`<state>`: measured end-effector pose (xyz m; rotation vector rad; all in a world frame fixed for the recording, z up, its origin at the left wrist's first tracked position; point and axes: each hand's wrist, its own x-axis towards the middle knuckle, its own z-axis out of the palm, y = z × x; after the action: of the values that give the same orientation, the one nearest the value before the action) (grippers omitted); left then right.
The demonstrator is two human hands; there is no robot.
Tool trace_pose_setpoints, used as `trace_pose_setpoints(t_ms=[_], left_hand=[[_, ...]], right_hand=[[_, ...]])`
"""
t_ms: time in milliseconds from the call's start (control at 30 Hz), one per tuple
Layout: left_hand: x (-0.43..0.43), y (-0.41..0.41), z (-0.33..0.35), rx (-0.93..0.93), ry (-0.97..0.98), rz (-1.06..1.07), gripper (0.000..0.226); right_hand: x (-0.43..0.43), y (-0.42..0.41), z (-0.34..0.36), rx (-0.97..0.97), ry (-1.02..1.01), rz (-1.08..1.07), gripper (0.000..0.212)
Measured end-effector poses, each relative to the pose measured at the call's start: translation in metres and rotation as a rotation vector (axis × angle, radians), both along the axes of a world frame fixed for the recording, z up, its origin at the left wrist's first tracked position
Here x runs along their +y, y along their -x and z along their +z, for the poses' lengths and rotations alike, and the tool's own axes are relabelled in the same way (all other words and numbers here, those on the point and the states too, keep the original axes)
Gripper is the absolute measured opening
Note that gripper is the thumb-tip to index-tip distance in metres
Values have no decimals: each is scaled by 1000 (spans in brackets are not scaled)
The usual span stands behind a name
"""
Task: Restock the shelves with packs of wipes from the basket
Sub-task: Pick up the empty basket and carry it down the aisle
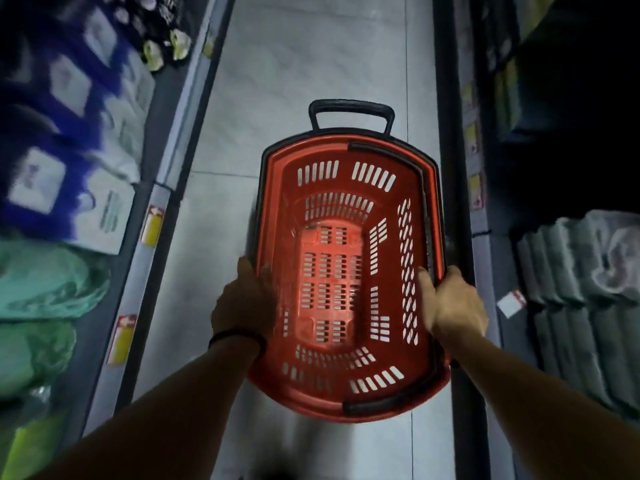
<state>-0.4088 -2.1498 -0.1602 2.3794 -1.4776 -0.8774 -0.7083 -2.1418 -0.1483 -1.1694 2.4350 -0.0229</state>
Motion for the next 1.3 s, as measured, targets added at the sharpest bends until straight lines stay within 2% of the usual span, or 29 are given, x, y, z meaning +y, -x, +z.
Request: trace_pose_setpoints(t_ms=[133, 267, 533, 767, 1000, 1200, 1300], left_hand=[[-93, 9, 1, -19, -44, 21, 41], [-178, 21, 10, 50, -46, 13, 29], [-364, 35, 9, 68, -66, 41, 32], [-512, 48, 7, 80, -35, 50, 34], [-627, 60, 7, 92, -22, 42, 33], [-711, 65, 4, 107, -59, 45, 38], [-743, 69, 5, 79, -25, 1, 32]], right_hand=[[-96, 9, 3, -14, -6, -7, 68], [-182, 20, 3, -63, -7, -9, 62], [-366, 40, 5, -108, -47, 12, 57], [-513, 50, 2, -104, -19, -2, 61], [-626, 59, -1, -82, -29, -21, 68], [-709, 65, 1, -23, -46, -13, 63], [-744, 70, -3, -43, -50, -28, 61]])
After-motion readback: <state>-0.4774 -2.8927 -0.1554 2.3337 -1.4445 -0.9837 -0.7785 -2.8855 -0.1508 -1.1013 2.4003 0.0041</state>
